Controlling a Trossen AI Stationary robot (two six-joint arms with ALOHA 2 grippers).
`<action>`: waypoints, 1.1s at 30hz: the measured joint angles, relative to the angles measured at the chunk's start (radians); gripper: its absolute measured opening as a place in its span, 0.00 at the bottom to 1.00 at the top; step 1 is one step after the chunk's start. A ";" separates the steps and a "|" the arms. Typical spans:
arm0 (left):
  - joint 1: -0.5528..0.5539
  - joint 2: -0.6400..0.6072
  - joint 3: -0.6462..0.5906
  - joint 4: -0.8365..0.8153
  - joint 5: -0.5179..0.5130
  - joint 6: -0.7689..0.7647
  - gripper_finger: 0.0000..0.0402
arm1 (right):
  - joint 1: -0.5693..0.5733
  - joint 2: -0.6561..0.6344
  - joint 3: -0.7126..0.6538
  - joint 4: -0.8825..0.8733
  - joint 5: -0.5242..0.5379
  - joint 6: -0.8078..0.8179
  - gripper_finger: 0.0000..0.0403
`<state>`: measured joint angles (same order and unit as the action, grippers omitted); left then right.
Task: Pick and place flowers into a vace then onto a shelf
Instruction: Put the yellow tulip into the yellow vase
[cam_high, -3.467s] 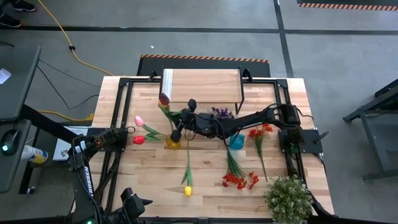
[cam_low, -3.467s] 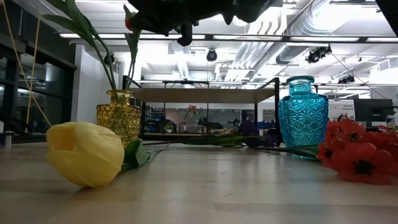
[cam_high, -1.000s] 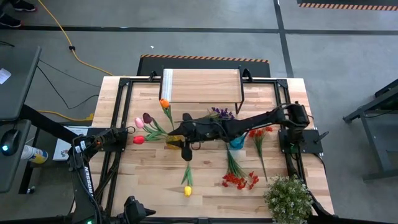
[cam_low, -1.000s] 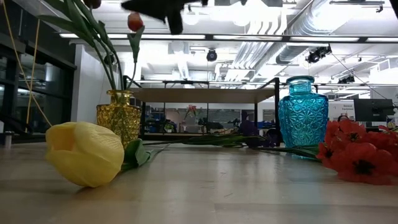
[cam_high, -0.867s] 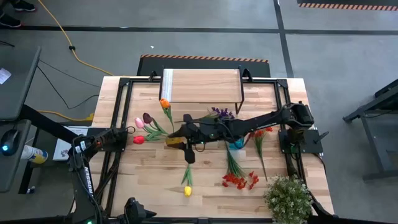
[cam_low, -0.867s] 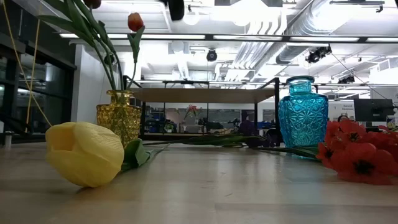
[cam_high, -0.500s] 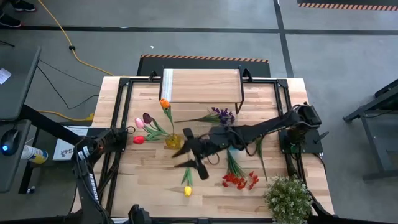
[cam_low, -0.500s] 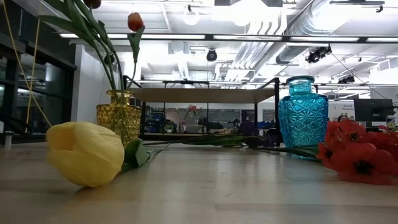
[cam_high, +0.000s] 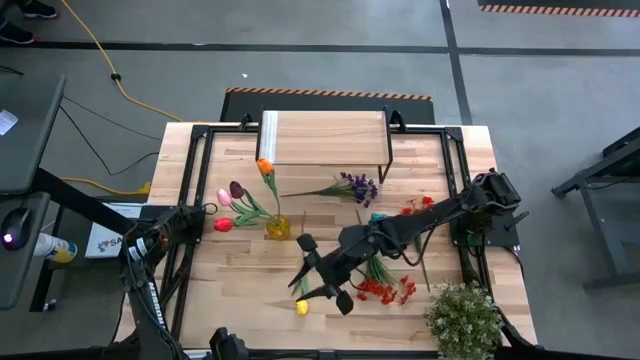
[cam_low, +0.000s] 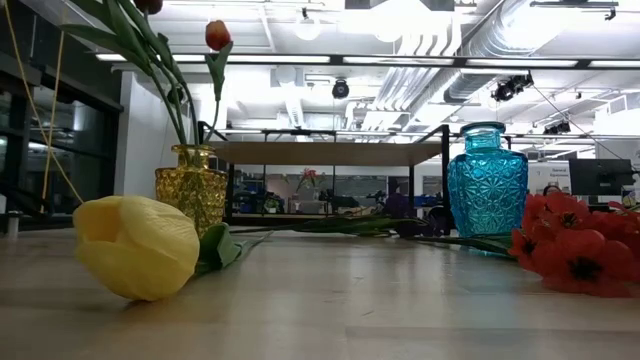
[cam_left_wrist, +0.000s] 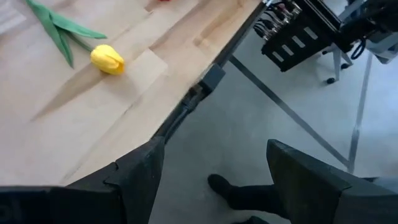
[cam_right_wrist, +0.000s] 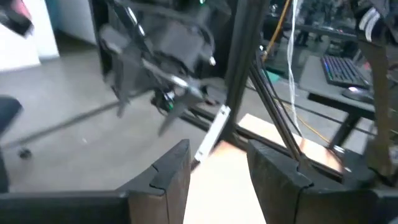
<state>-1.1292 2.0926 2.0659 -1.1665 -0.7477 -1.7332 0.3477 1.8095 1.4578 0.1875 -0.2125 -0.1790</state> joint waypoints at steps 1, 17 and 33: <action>0.001 0.000 0.000 -0.008 -0.002 0.000 0.79 | 0.000 0.000 0.000 -0.015 0.006 -0.018 0.37; 0.044 0.000 0.000 -0.090 0.012 0.000 0.79 | -0.009 0.001 0.071 -0.302 0.117 -0.435 0.37; 0.090 0.000 0.000 -0.100 0.041 0.000 0.79 | -0.072 0.034 0.338 -0.790 0.153 -0.716 0.37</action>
<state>-1.0391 2.0930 2.0659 -1.2668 -0.7068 -1.7329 0.2756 1.8431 1.7963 -0.6024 -0.0597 -0.8945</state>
